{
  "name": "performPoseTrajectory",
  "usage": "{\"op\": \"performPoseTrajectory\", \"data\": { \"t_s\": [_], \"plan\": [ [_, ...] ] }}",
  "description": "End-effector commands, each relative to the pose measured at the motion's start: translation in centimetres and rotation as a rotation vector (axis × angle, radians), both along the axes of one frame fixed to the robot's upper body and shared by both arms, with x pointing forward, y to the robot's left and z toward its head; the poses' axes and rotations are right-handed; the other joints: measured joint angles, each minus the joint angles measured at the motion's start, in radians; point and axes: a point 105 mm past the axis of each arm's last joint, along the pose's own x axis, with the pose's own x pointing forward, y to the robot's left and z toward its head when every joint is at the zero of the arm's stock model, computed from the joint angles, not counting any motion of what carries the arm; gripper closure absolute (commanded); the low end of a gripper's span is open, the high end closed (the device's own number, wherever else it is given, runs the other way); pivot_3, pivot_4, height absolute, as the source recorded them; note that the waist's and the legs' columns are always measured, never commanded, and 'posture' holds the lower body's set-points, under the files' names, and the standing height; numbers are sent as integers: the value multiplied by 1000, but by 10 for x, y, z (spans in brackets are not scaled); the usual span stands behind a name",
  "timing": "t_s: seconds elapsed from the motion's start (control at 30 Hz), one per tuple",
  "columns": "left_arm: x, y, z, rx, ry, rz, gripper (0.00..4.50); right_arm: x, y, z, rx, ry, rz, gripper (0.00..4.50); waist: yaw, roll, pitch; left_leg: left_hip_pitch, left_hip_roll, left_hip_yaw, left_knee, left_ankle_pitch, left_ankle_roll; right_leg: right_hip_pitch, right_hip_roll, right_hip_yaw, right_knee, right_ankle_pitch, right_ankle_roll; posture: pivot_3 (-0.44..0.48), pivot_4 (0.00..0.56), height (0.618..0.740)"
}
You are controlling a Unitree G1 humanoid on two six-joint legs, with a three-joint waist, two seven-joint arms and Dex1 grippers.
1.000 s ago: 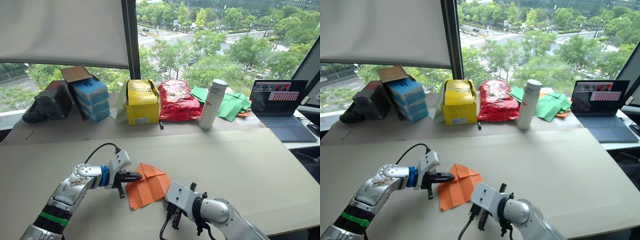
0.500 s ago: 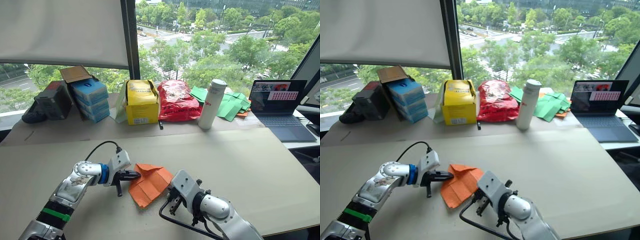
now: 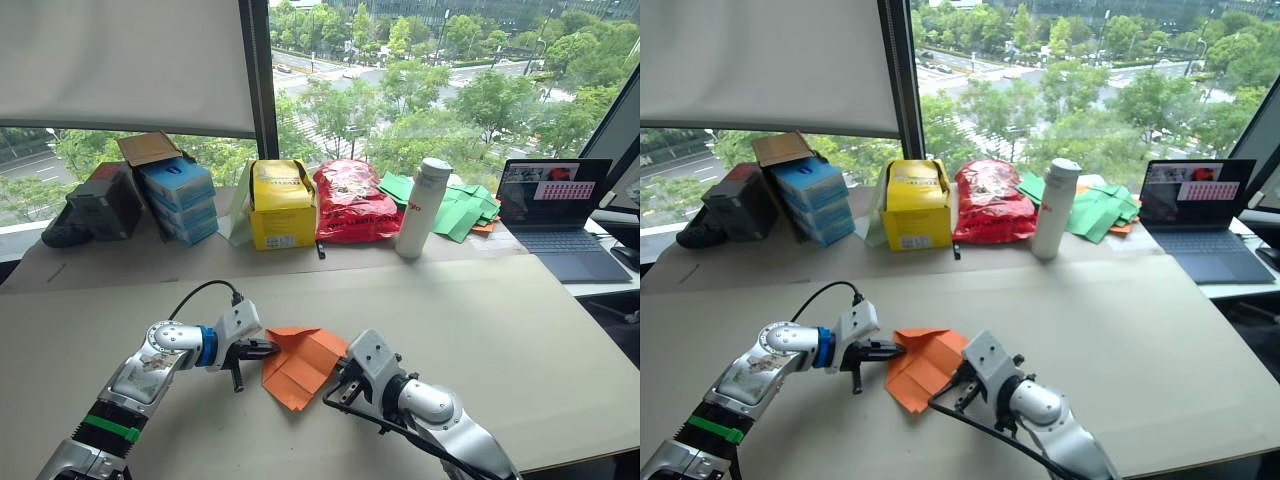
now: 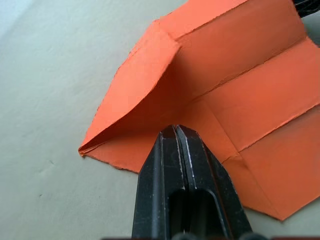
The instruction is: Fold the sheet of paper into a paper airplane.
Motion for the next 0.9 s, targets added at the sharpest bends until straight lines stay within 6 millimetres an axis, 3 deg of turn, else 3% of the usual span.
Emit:
{"op": "performPoseTrajectory", "data": {
  "t_s": [0.03,0.2,0.33,0.73,0.9],
  "plan": [
    [-2,9,-8,44,34,30,4461,2,-11,-3,-37,3,-17,4500,0,0,0,0,0,0,0,0,0,0,0,0,0,0,0,0,150,740],
    [-3,9,-6,42,30,27,4461,13,-29,-9,-30,23,-107,4500,-1,0,0,0,0,0,0,0,0,0,0,1,0,0,0,0,150,740],
    [-2,9,-3,42,23,27,4461,21,-29,-6,37,27,-143,4500,-1,0,0,0,0,0,0,0,0,1,0,1,0,0,0,0,150,740],
    [-2,9,-2,45,13,30,4461,34,9,17,385,43,-68,4500,-4,0,0,0,0,0,0,0,0,-1,0,3,1,0,0,0,150,740],
    [-3,8,-1,45,13,32,4461,34,21,37,517,45,26,4500,-4,1,1,0,0,0,-1,0,0,-1,0,3,1,0,0,0,150,740]
  ]
}}
